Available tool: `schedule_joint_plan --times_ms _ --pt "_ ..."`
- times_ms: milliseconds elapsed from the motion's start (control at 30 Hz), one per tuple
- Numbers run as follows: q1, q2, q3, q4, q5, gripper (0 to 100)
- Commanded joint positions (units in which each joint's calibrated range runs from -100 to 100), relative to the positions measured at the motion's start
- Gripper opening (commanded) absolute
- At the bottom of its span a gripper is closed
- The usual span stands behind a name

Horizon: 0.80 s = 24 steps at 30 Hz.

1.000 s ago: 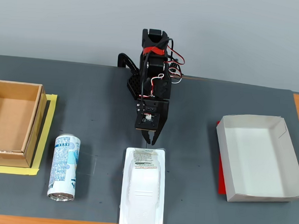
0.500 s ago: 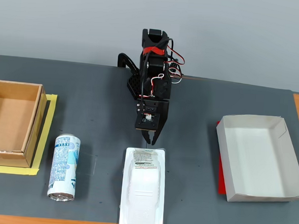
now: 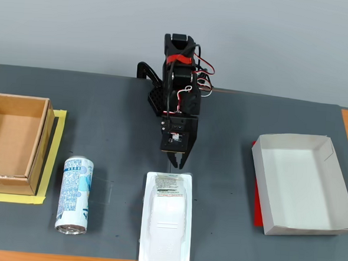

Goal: Pick the sandwich and put it in the gray box

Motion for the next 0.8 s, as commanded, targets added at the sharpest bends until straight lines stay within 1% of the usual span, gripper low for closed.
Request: schedule_joint_plan --times_ms 0,500,767 --pt "-0.27 -0.77 0.27 0.22 -0.01 2" --pt "-0.19 0.17 -0.09 0.13 0.15 2" --pt "-0.27 2.37 -7.96 0.22 0.20 2"
